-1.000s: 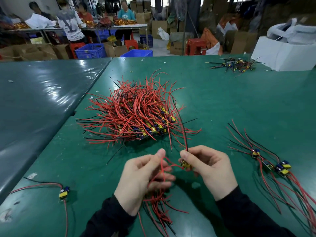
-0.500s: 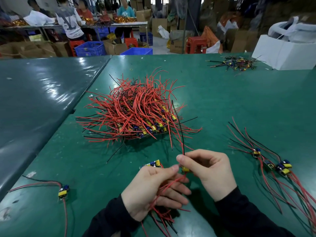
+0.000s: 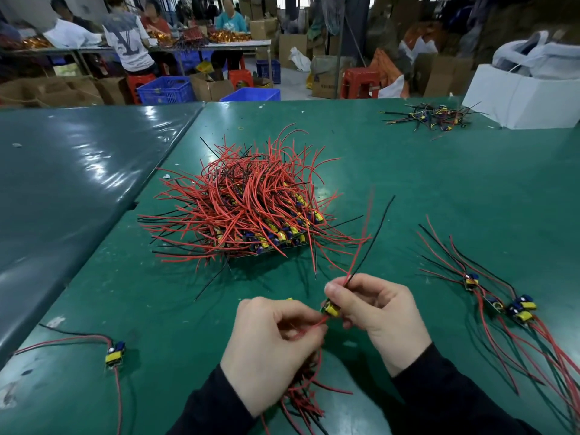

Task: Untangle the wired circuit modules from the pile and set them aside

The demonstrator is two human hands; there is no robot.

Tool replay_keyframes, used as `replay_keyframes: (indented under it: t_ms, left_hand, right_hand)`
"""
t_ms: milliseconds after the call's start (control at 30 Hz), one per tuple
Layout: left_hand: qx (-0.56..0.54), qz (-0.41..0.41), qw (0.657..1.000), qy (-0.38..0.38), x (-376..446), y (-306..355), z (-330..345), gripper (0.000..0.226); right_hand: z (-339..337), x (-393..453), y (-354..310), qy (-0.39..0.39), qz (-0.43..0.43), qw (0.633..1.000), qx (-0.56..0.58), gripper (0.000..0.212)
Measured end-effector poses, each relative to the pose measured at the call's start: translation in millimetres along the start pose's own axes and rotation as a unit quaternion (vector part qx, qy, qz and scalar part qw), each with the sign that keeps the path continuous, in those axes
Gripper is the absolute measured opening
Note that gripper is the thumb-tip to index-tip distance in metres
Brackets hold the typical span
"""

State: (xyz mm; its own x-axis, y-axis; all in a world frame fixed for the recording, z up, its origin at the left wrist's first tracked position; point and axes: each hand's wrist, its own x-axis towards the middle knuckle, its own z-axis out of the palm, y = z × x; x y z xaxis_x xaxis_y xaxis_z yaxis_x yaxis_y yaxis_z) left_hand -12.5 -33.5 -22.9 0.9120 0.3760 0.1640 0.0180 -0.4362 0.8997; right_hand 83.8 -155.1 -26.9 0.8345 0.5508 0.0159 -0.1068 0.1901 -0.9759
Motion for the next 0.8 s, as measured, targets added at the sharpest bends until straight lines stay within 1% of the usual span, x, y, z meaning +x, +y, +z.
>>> replay_keyframes:
  t_ms: [33, 67, 133, 200, 267, 333, 367, 400, 433, 467, 500, 567, 633, 700, 733, 767, 800]
  left_hand:
    - [0.028, 0.025, 0.999, 0.011, -0.6, -0.7, -0.7, 0.001]
    - [0.021, 0.026, 0.999, 0.012, -0.5, -1.0, -1.2, 0.005]
    - [-0.063, -0.017, 0.998, -0.003, 1.3, -0.7, -2.3, 0.013]
    - [-0.152, -0.067, 0.986, -0.02, 2.8, 0.0, -3.6, 0.013]
    - [-0.17, -0.089, 0.981, -0.021, 3.9, 1.0, -6.3, 0.014]
    - [-0.135, -0.068, 0.988, 0.004, 5.2, 1.4, -11.4, 0.026]
    - [-0.109, -0.037, 0.993, 0.025, 5.7, 2.1, -14.4, 0.03]
    - [-0.071, 0.015, 0.996, 0.051, 6.1, 3.9, -16.8, 0.03]
    - [-0.022, 0.091, 0.993, 0.078, 6.5, 5.1, -18.4, 0.025]
    - [0.031, 0.177, 0.979, 0.096, 6.6, 6.5, -19.2, 0.018]
    - [0.081, 0.254, 0.959, 0.099, 5.6, 7.0, -18.1, 0.014]
    - [0.16, 0.361, 0.917, 0.058, 2.0, 5.1, -10.8, 0.014]
    - [0.189, 0.411, 0.892, -0.009, -1.4, 3.1, -4.5, 0.018]
    - [0.227, 0.414, 0.88, -0.051, -2.9, 1.5, -1.6, 0.025]
    - [0.254, 0.408, 0.875, -0.054, -3.1, 1.1, -0.8, 0.028]
    - [0.275, 0.399, 0.874, -0.042, -3.1, 0.8, -0.8, 0.03]
    - [0.285, 0.392, 0.875, -0.013, -3.1, 0.4, -1.5, 0.031]
  right_hand:
    - [-0.6, 0.2, -0.1, -0.021, 0.005, 1.0, 0.002, 0.027]
    - [-1.3, 0.6, -0.9, -0.047, 0.005, 0.999, 0.0, 0.027]
    - [-3.7, 0.2, -3.6, -0.105, 0.003, 0.994, -0.007, 0.025]
    - [-6.6, -0.2, -6.2, -0.14, 0.004, 0.99, -0.021, 0.026]
    - [-8.5, 0.9, -7.6, -0.124, -0.003, 0.992, -0.037, 0.024]
    - [-9.1, 3.4, -8.2, -0.082, -0.006, 0.996, -0.044, 0.019]
    - [-9.8, 4.9, -8.1, -0.058, -0.001, 0.997, -0.045, 0.016]
    - [-10.5, 6.4, -7.9, -0.036, 0.007, 0.998, -0.048, 0.013]
    - [-11.1, 7.7, -7.6, -0.018, 0.014, 0.998, -0.056, 0.01]
    - [-11.7, 8.8, -6.3, -0.003, 0.019, 0.997, -0.07, 0.012]
    - [-12.2, 9.6, -4.8, 0.008, 0.023, 0.996, -0.084, 0.015]
    - [-13.0, 10.8, -2.9, 0.025, 0.027, 0.995, -0.089, 0.016]
    - [-14.3, 12.4, -2.2, 0.046, 0.025, 0.996, -0.073, 0.016]
    - [-17.1, 15.1, -3.1, 0.076, 0.028, 0.996, -0.024, 0.012]
    - [-18.5, 16.3, -4.4, 0.085, 0.029, 0.996, 0.009, 0.008]
    - [-19.9, 17.0, -6.1, 0.09, 0.026, 0.995, 0.035, 0.011]
    - [-20.9, 17.4, -8.0, 0.087, 0.02, 0.995, 0.051, 0.017]
